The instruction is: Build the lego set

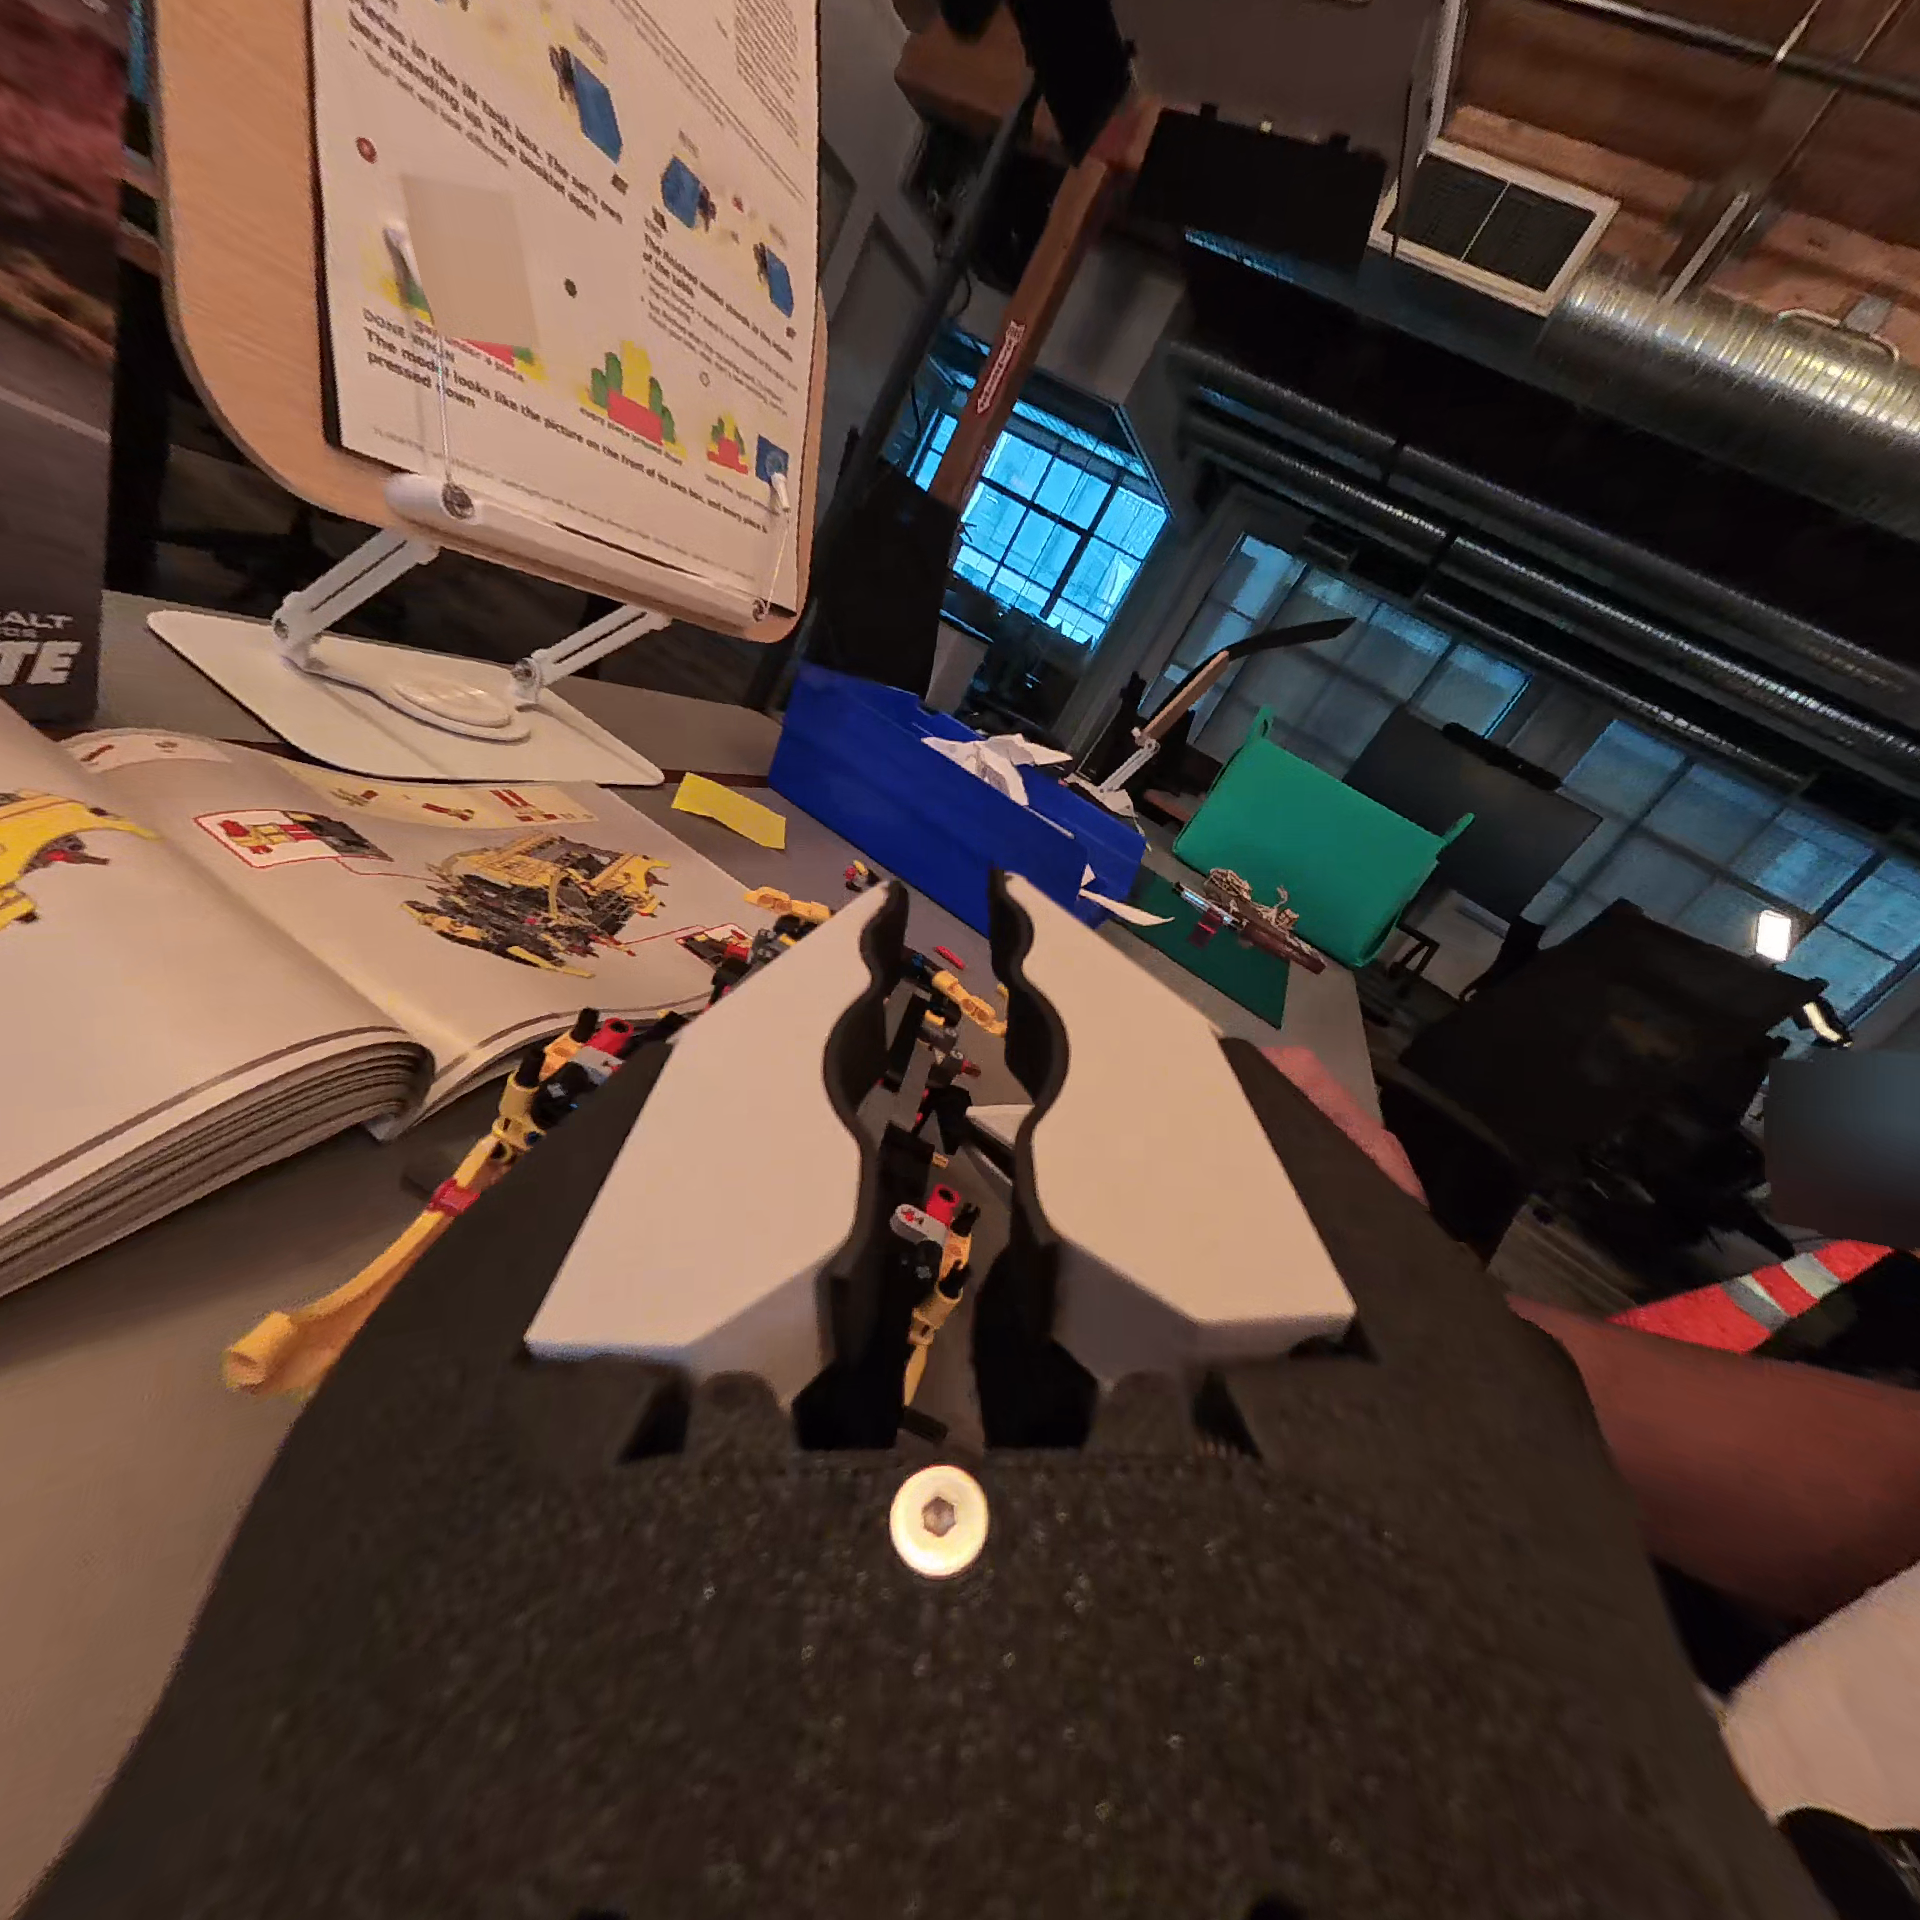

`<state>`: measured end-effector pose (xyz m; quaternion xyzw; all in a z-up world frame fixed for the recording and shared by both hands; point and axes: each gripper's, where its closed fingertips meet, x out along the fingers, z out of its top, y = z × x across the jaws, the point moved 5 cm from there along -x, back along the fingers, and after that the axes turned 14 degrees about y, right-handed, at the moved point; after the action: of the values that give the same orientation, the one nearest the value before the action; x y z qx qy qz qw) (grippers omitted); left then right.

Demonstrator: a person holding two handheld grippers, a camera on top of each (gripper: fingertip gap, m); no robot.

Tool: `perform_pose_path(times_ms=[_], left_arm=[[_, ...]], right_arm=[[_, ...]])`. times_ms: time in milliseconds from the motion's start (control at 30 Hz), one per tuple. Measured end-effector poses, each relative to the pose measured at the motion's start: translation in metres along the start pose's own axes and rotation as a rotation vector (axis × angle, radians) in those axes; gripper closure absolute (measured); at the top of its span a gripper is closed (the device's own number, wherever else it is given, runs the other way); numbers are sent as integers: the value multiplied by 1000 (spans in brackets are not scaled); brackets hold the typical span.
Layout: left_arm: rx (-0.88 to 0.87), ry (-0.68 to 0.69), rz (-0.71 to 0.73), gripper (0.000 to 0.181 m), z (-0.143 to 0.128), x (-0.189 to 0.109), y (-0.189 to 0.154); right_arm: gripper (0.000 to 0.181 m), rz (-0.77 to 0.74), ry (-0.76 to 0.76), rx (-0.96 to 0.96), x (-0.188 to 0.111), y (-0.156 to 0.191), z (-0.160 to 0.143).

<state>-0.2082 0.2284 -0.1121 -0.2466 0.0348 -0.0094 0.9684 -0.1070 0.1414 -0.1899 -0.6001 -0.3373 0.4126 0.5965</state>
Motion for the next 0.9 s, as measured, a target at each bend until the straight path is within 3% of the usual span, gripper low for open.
perform_pose_path(times_ms=[367,433,533,667,733,900], left_arm=[[192,51,214,165,7,-16,11],[187,113,215,168,4,-20,16],[168,321,165,167,-4,-19,21],[236,538,202,141,2,-9,32],[224,632,149,119,7,6,33],[318,902,99,93,0,53,54]], right_arm=[[181,9,-18,1,1,0,4],[181,17,-23,0,1,2,5],[181,20,-22,1,1,2,4],[181,16,-16,3,2,1,4],[181,13,-12,0,4,2,3],[181,13,-12,-4,4,2,5]])
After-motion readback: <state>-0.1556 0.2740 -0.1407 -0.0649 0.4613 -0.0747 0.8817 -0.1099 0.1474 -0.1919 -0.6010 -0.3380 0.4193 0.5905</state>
